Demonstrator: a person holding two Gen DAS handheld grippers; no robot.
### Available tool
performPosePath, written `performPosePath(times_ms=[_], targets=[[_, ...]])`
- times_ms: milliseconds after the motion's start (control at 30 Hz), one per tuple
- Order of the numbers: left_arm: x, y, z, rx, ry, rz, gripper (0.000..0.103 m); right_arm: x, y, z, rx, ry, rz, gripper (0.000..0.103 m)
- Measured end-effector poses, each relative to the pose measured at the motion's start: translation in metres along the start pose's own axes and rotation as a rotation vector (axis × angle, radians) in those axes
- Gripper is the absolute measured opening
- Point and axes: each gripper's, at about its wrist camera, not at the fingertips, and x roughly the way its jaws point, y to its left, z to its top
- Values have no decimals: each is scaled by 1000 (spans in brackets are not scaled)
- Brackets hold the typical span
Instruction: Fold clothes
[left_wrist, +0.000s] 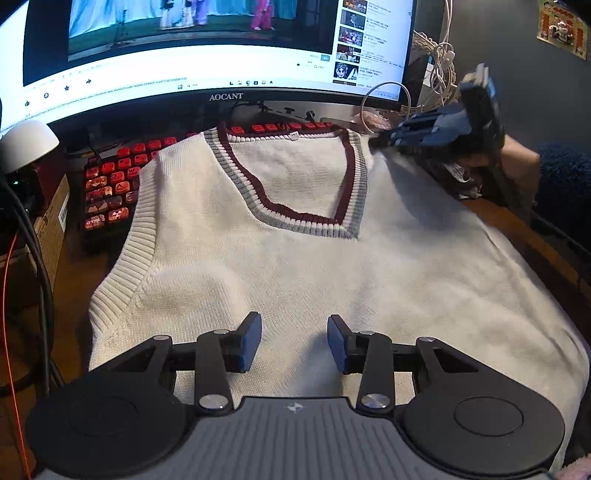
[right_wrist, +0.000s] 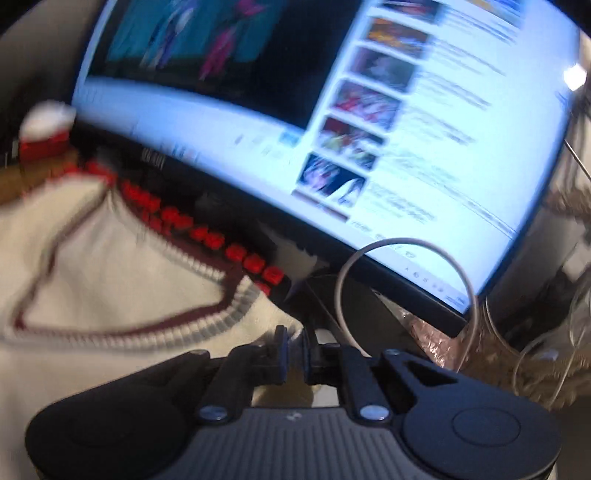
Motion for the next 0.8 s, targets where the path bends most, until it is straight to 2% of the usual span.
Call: performPosePath(times_ms=[33,100,167,233,333,467,600,700,800], targets=[[0,0,0,-2,0,0,39,5,5,-3,-27,16,-4,7],[0,0,1,-5,1,0,39,11,5,-5,-1,30,17,10],[0,0,1,-4,2,2,39,3,-10,-2,105,7,24,16],[1,0,3,-4,7,6,39,-15,-29,3,230,-43,21,17],[2,-1,4,-5,9,6,41,-51,-47,0,392,-60,65,20],[3,-2,5,0,10,6,43,-91,-32,-34,472,24,111,21],[3,-1,6,-10,14,2,43,-116,-7,-79,491,90,103,21],[3,0,6,-12,12,-1,43,-138,-1,-108,558,95,104,21],[3,-1,5,-9,11,0,43,-148,4,-118,608,83,95,21]])
